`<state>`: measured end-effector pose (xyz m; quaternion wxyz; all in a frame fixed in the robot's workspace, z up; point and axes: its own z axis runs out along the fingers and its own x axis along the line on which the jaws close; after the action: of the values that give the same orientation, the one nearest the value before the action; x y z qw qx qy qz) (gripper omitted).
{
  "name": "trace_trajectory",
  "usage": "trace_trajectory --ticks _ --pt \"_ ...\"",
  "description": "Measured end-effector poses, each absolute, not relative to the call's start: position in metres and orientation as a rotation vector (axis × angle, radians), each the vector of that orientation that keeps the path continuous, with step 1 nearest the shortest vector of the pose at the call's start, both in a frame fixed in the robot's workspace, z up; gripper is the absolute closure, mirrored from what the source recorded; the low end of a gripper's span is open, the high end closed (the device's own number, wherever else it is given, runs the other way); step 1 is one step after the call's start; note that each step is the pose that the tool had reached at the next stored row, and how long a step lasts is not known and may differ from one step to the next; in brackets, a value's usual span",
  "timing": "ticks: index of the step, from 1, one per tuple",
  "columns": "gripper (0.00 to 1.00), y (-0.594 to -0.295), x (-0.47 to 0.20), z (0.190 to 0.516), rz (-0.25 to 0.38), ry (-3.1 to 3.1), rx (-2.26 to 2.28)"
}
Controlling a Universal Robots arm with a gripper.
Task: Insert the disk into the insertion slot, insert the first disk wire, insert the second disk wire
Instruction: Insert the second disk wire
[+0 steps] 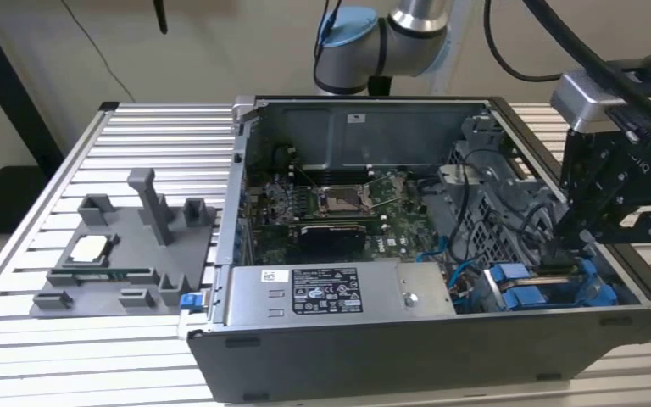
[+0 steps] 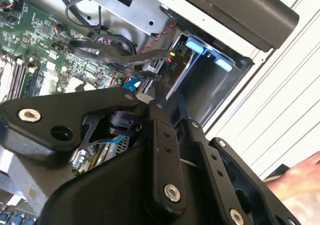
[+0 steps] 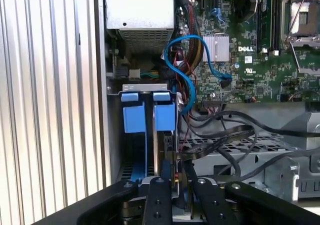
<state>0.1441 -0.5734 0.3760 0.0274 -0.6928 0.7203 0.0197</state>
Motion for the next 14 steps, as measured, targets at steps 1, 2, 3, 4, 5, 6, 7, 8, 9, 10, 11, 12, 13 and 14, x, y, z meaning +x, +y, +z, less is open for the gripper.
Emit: trace_trajectory --ticks 1,2,3,4,5,6,7,8,9,10,11,12,13,14 --pt "0.76 -0.573 0.145 0.377 0.067 2.228 -2.142" --pt "0.76 -0.573 0.147 0.378 0.075 2.231 -2.145" --pt "0.76 -0.573 0.148 0.38 0.082 2.235 -2.148" --pt "0.76 -0.573 0.149 0.381 0.089 2.239 -2.151" --pt "0.76 -0.573 0.15 0.382 0.097 2.243 -2.154" --pt "0.76 -0.573 0.151 0.383 0.104 2.246 -2.157" --pt "0.76 -0.573 0.152 0.384 0.11 2.249 -2.16" --pt "0.76 -0.573 0.153 0.385 0.117 2.252 -2.162" --pt "0.76 -0.573 0.154 0.387 0.124 2.255 -2.165" --pt "0.76 -0.573 0.155 0.388 0.129 2.258 -2.167" --pt "0.76 -0.573 0.155 0.389 0.133 2.26 -2.169" --pt "0.76 -0.573 0.156 0.39 0.138 2.262 -2.17" --pt "0.76 -0.573 0.156 0.391 0.142 2.264 -2.172" --pt "0.76 -0.573 0.156 0.392 0.146 2.266 -2.173"
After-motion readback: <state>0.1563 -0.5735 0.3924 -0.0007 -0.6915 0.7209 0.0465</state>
